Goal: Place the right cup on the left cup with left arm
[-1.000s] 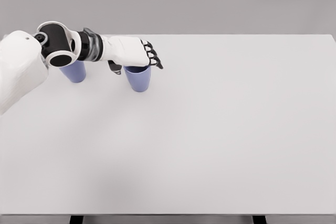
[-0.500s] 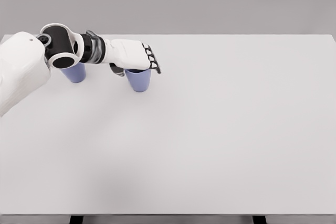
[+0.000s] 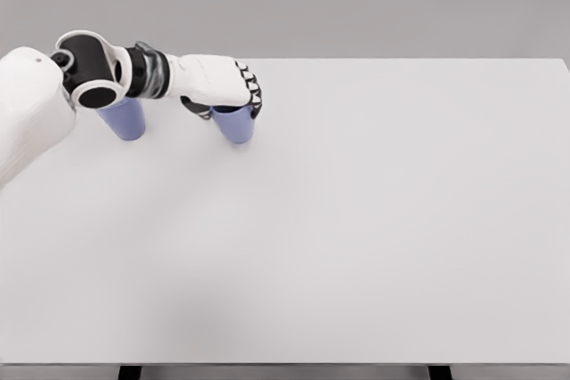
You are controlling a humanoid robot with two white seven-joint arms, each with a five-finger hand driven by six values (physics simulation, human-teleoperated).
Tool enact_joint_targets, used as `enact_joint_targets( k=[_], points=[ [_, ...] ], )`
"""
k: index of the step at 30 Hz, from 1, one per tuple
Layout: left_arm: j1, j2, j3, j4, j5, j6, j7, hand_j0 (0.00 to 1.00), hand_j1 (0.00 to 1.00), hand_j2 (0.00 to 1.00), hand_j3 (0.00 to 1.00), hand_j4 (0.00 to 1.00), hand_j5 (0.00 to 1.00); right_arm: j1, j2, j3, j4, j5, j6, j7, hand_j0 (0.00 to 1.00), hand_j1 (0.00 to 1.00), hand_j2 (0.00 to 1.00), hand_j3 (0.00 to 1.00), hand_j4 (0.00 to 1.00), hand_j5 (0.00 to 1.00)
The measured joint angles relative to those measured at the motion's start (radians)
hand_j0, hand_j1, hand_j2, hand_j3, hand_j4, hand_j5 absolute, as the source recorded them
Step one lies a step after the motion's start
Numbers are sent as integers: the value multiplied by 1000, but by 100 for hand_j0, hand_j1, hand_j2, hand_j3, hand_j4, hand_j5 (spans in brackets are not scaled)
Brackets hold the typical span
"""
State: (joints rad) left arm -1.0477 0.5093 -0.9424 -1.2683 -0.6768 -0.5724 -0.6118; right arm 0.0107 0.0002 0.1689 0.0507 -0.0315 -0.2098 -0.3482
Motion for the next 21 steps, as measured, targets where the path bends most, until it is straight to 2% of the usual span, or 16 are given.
enact_joint_targets(
  k=[5, 9, 13, 21],
  points=[
    [-2, 19, 72, -1, 9, -6, 0, 53, 53, 53, 53, 53, 53, 0, 0, 0, 0, 0, 0, 0, 100, 100, 100, 100, 100, 100],
    [-2, 73, 159, -5, 23, -27, 0, 55, 55, 55, 55, 55, 55, 0, 0, 0, 0, 0, 0, 0, 100, 100, 100, 100, 100, 100],
    [-3, 143, 217, -10, 67, -38, 0, 55, 55, 55, 55, 55, 55, 0, 0, 0, 0, 0, 0, 0, 100, 100, 100, 100, 100, 100],
    [2, 216, 280, -14, 98, -42, 0, 56, 56, 56, 56, 56, 56, 0, 0, 0, 0, 0, 0, 0, 100, 100, 100, 100, 100, 100]
  ],
)
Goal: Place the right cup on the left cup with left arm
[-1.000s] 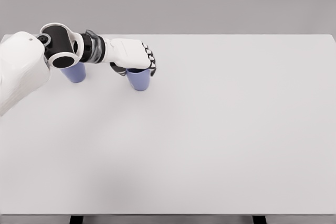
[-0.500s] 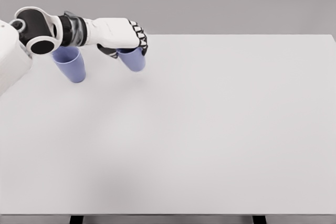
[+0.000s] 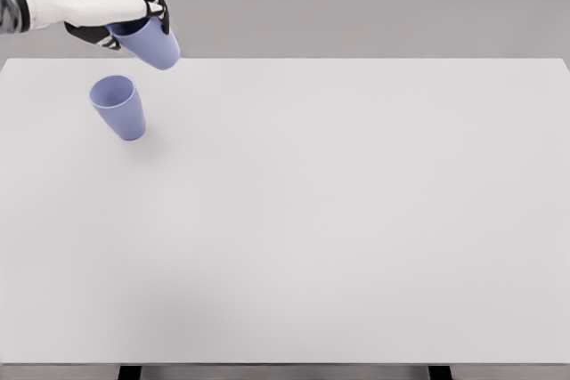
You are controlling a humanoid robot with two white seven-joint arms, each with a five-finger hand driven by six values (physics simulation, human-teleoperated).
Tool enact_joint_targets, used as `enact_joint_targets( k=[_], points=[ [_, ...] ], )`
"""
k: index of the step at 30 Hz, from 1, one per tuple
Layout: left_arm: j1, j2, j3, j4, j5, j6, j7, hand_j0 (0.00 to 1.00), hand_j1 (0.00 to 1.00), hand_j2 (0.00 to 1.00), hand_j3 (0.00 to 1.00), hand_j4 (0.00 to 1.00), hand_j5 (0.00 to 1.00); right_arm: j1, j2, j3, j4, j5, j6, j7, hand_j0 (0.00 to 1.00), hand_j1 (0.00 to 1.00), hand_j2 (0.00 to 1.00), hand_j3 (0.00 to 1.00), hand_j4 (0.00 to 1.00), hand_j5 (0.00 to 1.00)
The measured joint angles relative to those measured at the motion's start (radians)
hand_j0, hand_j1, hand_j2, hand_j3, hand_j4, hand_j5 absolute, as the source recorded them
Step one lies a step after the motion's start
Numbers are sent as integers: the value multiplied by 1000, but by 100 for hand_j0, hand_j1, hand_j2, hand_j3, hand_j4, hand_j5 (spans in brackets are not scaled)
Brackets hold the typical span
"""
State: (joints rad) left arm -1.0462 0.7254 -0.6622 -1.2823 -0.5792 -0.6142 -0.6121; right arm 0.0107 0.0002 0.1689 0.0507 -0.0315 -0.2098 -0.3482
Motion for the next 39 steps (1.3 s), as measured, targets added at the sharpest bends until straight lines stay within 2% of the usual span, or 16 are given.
enact_joint_targets(
  k=[11, 17, 23, 39],
  points=[
    [9, 84, 9, 0, 2, 0, 0, 56, 56, 56, 56, 56, 56, 0, 0, 0, 0, 0, 0, 0, 100, 100, 100, 100, 100, 100],
    [54, 105, 8, 0, 1, 0, 0, 56, 56, 56, 56, 56, 56, 0, 0, 0, 0, 0, 0, 0, 100, 100, 100, 100, 100, 100],
    [58, 136, 9, 1, 2, 0, 0, 56, 56, 56, 56, 56, 56, 0, 0, 0, 0, 0, 0, 0, 100, 100, 100, 100, 100, 100],
    [95, 147, 6, -26, 3, 0, 1, 57, 57, 57, 57, 57, 57, 0, 0, 0, 0, 0, 0, 0, 100, 100, 100, 100, 100, 100]
  ],
)
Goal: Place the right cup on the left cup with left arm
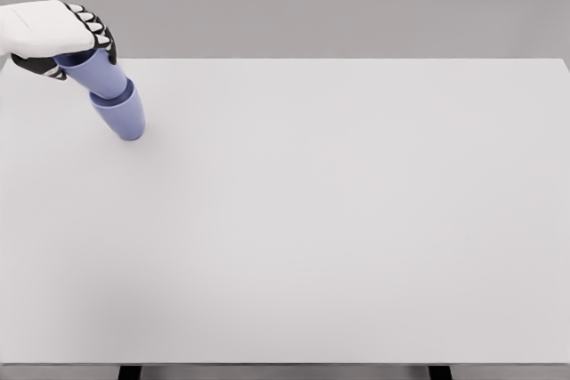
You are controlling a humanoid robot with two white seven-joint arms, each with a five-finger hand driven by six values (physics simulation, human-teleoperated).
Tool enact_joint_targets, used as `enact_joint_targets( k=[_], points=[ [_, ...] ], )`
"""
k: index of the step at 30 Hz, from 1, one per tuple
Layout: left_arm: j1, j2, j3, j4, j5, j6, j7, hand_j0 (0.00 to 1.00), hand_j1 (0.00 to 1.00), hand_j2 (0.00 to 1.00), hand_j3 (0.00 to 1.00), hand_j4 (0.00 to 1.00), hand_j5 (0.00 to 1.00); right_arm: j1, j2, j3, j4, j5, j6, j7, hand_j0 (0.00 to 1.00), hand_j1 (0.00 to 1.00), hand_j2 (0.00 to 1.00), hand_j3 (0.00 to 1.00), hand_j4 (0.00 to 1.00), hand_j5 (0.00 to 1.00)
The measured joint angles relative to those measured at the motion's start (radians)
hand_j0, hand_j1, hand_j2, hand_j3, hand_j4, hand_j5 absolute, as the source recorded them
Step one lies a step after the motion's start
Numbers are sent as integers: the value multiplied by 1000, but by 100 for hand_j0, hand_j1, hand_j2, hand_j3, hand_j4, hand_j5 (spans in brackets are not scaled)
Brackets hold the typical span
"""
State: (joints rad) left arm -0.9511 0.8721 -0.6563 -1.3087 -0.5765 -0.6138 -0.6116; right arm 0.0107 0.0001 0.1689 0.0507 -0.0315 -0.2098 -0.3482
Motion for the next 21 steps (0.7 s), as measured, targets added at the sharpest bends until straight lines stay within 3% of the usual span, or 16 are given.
enact_joint_targets(
  k=[18, 21],
  points=[
    [8, -1, -1, -3, 1, 0, 0, 58, 58, 58, 58, 58, 58, 0, 0, 0, 0, 0, 0, 0, 100, 100, 100, 100, 100, 100],
    [8, -3, -1, -3, 1, 0, 0, 62, 62, 62, 62, 62, 62, 0, 0, 0, 0, 0, 0, 0, 100, 100, 100, 100, 100, 100]
  ],
)
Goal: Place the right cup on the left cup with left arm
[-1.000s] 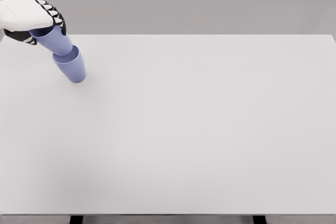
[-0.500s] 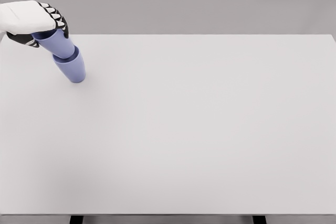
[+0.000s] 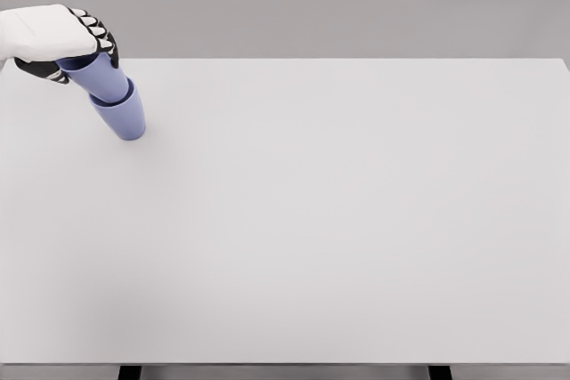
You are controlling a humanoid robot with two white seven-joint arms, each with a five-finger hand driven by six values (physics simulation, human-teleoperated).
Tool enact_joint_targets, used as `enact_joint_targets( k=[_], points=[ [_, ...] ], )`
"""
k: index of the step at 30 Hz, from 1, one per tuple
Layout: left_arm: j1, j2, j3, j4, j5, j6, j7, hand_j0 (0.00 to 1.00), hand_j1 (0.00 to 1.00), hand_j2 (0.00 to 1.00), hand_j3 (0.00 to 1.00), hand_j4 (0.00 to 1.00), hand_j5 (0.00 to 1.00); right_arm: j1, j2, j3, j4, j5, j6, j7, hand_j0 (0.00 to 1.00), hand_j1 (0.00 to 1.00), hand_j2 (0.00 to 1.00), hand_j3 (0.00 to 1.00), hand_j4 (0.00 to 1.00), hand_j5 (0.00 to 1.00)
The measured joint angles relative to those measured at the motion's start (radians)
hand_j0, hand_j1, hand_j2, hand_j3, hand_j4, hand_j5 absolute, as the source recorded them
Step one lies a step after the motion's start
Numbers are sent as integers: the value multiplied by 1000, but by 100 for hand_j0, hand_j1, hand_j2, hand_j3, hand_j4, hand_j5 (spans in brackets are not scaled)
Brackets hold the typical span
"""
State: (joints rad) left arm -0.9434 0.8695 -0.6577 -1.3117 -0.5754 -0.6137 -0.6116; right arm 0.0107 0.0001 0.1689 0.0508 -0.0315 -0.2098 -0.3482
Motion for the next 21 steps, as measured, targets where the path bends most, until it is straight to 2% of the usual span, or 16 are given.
enact_joint_targets(
  k=[3, 7, 9, 16, 21],
  points=[
    [0, 0, 0, 0, -1, 0, 0, 69, 69, 69, 69, 69, 69, 0, 0, 0, 0, 0, 0, 0, 100, 100, 100, 100, 100, 100],
    [0, 3, 0, 0, -1, 0, 0, 94, 94, 94, 94, 94, 94, 0, 0, 0, 0, 0, 0, 0, 100, 100, 100, 100, 100, 100],
    [-2, 2, 1, 0, -1, 0, 0, 99, 99, 99, 99, 99, 99, 0, 0, 0, 0, 0, 0, 0, 100, 100, 100, 100, 100, 100],
    [-6, -4, 4, -18, 16, 0, 0, 100, 100, 100, 100, 100, 100, 0, 0, 0, 0, 0, 0, 0, 100, 100, 100, 100, 100, 100],
    [2, 5, 69, -28, 71, 0, 0, 100, 100, 100, 100, 100, 100, 0, 0, 0, 0, 0, 0, 0, 100, 100, 100, 100, 100, 100]
  ],
)
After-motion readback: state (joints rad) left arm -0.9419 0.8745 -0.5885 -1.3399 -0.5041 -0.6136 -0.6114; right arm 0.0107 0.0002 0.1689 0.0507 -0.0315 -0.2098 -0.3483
